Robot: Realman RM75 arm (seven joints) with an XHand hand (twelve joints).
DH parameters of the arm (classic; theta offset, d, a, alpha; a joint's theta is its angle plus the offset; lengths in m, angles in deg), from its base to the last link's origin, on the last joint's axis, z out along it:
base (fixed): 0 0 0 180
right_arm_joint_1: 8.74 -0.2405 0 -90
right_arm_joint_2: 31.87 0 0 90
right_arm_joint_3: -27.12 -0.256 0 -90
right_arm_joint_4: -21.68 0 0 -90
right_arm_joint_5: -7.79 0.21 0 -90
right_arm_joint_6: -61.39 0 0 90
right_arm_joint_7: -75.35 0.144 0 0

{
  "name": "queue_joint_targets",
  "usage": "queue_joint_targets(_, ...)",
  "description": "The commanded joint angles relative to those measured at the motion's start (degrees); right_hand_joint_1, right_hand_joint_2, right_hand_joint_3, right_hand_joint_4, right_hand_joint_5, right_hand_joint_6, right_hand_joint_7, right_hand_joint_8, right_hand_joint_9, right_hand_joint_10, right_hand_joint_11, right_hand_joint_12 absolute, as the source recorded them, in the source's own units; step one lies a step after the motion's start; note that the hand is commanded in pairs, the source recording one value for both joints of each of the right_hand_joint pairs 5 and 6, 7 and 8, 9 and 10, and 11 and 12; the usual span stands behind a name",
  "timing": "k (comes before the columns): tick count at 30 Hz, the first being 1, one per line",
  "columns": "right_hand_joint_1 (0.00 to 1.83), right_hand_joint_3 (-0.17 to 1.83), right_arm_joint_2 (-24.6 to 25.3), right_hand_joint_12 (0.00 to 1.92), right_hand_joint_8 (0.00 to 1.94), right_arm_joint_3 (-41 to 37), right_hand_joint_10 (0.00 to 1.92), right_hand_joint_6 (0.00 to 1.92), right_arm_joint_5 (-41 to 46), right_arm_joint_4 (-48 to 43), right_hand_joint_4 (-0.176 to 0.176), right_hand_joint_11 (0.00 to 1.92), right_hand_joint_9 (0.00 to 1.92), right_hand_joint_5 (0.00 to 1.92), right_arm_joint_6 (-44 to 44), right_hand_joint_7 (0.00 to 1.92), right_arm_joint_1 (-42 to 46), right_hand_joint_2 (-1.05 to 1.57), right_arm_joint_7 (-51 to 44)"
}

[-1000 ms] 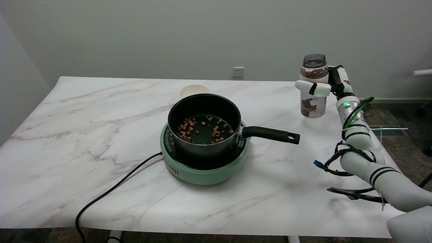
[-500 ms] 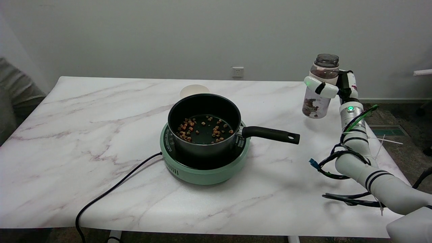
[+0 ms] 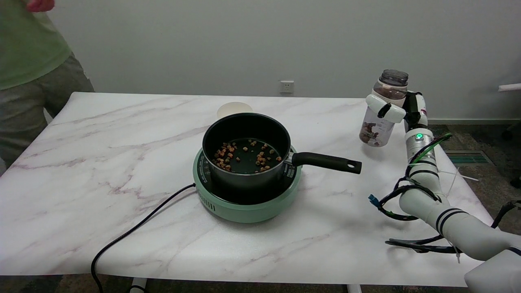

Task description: Place the bottle onto the table.

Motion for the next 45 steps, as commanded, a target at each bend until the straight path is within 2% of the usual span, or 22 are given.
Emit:
queue_joint_targets(1,1.32,0.79,1.7,1.22,1.5,2.3,1.5,1.54,-6.2,4.6,0.0,1.22,1.5,1.54,3.9,1.5,-0.8,0.85,0.7)
queue_joint_targets(4,1.25,0.58,3.9,1.31,1.58,2.0,1.58,1.64,-6.7,9.0,0.0,1.31,1.58,1.64,8.6,1.58,-2.5,1.16,0.6)
queue_joint_targets(9,1.17,0.49,5.6,1.37,1.62,2.1,1.62,1.7,-6.8,13.2,0.0,1.37,1.62,1.7,12.4,1.62,-3.7,1.36,0.5)
queue_joint_targets(45,1.13,0.45,7.1,1.38,1.63,2.0,1.61,1.7,-5.0,12.4,0.0,1.38,1.61,1.7,14.8,1.63,-0.1,1.43,-0.1)
